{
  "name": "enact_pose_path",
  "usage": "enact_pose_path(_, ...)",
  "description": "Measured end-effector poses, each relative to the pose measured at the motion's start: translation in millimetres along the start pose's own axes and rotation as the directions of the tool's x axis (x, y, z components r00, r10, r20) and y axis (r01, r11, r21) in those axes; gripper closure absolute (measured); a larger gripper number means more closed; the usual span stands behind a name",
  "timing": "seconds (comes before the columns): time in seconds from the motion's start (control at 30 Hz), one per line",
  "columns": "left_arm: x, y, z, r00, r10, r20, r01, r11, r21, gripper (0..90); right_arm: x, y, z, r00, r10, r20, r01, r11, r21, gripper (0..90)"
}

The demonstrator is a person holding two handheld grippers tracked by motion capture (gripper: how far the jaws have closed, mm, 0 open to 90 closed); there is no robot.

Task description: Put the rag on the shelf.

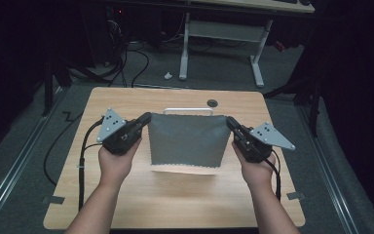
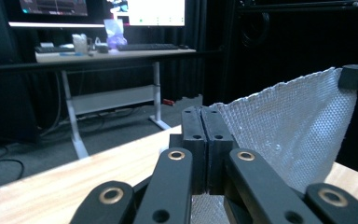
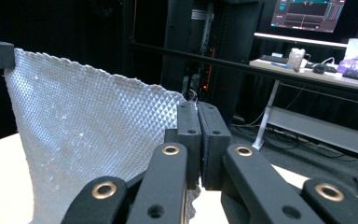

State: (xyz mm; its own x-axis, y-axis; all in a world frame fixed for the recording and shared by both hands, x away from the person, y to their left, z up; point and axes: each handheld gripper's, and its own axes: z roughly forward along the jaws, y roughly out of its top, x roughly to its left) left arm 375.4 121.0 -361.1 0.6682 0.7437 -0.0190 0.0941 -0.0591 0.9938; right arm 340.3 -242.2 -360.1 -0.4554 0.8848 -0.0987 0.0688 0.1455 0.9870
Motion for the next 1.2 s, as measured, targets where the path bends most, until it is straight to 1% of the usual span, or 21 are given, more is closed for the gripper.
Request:
enact_pose_path(0.03, 0.4, 4.4, 2.1, 0.9999, 0.013, -0.005, -0.013, 0.9999, -0.004, 89.4, -0.9, 1.8, 0.7, 1.0000, 0.001, 0.001, -0.001, 1.000, -0.002, 89.6)
enact_pose_path(0.2, 3.2, 12.8, 10.7, 0.9991, 0.037, -0.018, -0.037, 0.9992, -0.012, 89.5, -5.2, 7.9, 5.4, 0.9999, 0.006, 0.015, -0.006, 1.000, -0.004, 89.6)
enact_pose_path(0.23, 4.6, 14.4, 12.4, 0.9990, 0.038, -0.024, -0.038, 0.9990, -0.022, 89.5, -6.6, 8.9, 6.9, 0.9999, 0.005, 0.016, -0.005, 1.000, -0.004, 89.7)
enact_pose_path(0.27, 4.6, 14.4, 12.4, 0.9990, 0.038, -0.024, -0.038, 0.9990, -0.022, 89.5, -6.6, 8.9, 6.9, 0.9999, 0.005, 0.016, -0.005, 1.000, -0.004, 89.7)
enact_pose_path(0.33, 8.3, 21.1, 18.1, 0.9984, 0.045, -0.034, -0.047, 0.9982, -0.037, 89.6, -11.8, 12.4, 12.0, 0.9997, 0.024, 0.008, -0.024, 1.000, -0.007, 89.8)
enact_pose_path(0.37, 8.3, 21.1, 18.1, 0.9984, 0.045, -0.034, -0.047, 0.9982, -0.037, 89.6, -11.8, 12.4, 12.0, 0.9997, 0.024, 0.008, -0.024, 1.000, -0.007, 89.8)
enact_pose_path(0.4, 8.7, 23.4, 20.2, 0.9976, 0.057, -0.039, -0.059, 0.9976, -0.036, 89.6, -14.0, 15.8, 15.5, 0.9998, 0.017, 0.013, -0.017, 1.000, -0.007, 89.8)
enact_pose_path(0.43, 9.6, 27.8, 24.8, 0.9958, 0.079, -0.046, -0.081, 0.9964, -0.028, 89.6, -15.3, 18.0, 17.3, 0.9998, 0.009, 0.020, -0.009, 1.000, -0.009, 89.8)
enact_pose_path(0.5, 11.6, 31.3, 29.4, 0.9937, 0.098, -0.054, -0.100, 0.9948, -0.022, 89.6, -19.0, 22.5, 20.9, 0.9996, 0.010, 0.026, -0.010, 1.000, -0.015, 89.7)
enact_pose_path(0.67, 18.2, 36.6, 39.1, 0.9916, 0.110, -0.069, -0.110, 0.9939, -0.007, 89.6, -27.8, 32.2, 29.3, 0.9997, 0.015, 0.020, -0.014, 1.000, -0.019, 89.8)
enact_pose_path(0.7, 21.4, 38.6, 44.8, 0.9904, 0.115, -0.077, -0.115, 0.9934, 0.001, 89.6, -30.7, 36.9, 34.7, 0.9997, 0.008, 0.023, -0.008, 1.000, -0.018, 89.8)
enact_pose_path(0.73, 21.4, 38.6, 44.8, 0.9904, 0.115, -0.077, -0.115, 0.9934, 0.001, 89.6, -31.8, 38.9, 37.9, 0.9996, 0.003, 0.027, -0.002, 1.000, -0.017, 89.7)
enact_pose_path(0.77, 25.1, 40.5, 50.8, 0.9886, 0.120, -0.090, -0.120, 0.9927, 0.007, 89.5, -33.0, 40.6, 41.6, 0.9995, -0.003, 0.032, 0.004, 1.000, -0.015, 89.8)
enact_pose_path(0.87, 30.1, 42.2, 56.5, 0.9886, 0.110, -0.103, -0.110, 0.9939, 0.005, 89.5, -35.9, 43.3, 49.0, 0.9992, -0.013, 0.037, 0.013, 1.000, -0.007, 89.8)
enact_pose_path(0.9, 32.7, 43.2, 59.2, 0.9882, 0.107, -0.110, -0.106, 0.9943, 0.008, 89.5, -38.9, 44.9, 56.9, 0.9994, -0.008, 0.033, 0.008, 1.000, -0.003, 89.8)
enact_pose_path(0.93, 34.9, 43.8, 62.3, 0.9882, 0.102, -0.114, -0.101, 0.9948, 0.009, 89.5, -38.9, 44.9, 56.9, 0.9994, -0.008, 0.033, 0.008, 1.000, -0.003, 89.8)
enact_pose_path(0.97, 38.7, 44.6, 68.6, 0.9869, 0.101, -0.126, -0.100, 0.9948, 0.020, 89.5, -41.2, 45.3, 64.5, 0.9993, -0.012, 0.036, 0.012, 1.000, 0.001, 89.8)
enact_pose_path(1.0, 38.7, 44.6, 68.6, 0.9869, 0.101, -0.126, -0.100, 0.9948, 0.020, 89.5, -42.8, 45.1, 67.8, 0.9993, -0.009, 0.037, 0.009, 1.000, 0.001, 89.8)
enact_pose_path(1.03, 41.4, 44.4, 75.0, 0.9863, 0.099, -0.132, -0.096, 0.9949, 0.030, 89.6, -44.7, 45.0, 71.2, 0.9991, -0.010, 0.041, 0.010, 1.000, 0.003, 89.8)
enact_pose_path(1.07, 42.5, 44.5, 78.3, 0.9855, 0.104, -0.134, -0.100, 0.9942, 0.039, 89.5, -47.0, 44.8, 74.4, 0.9990, -0.008, 0.043, 0.008, 1.000, 0.006, 89.8)
enact_pose_path(1.2, 45.3, 43.9, 89.5, 0.9846, 0.101, -0.142, -0.095, 0.9941, 0.052, 89.5, -56.6, 42.1, 85.6, 0.9985, 0.025, 0.050, -0.025, 1.000, 0.012, 89.8)
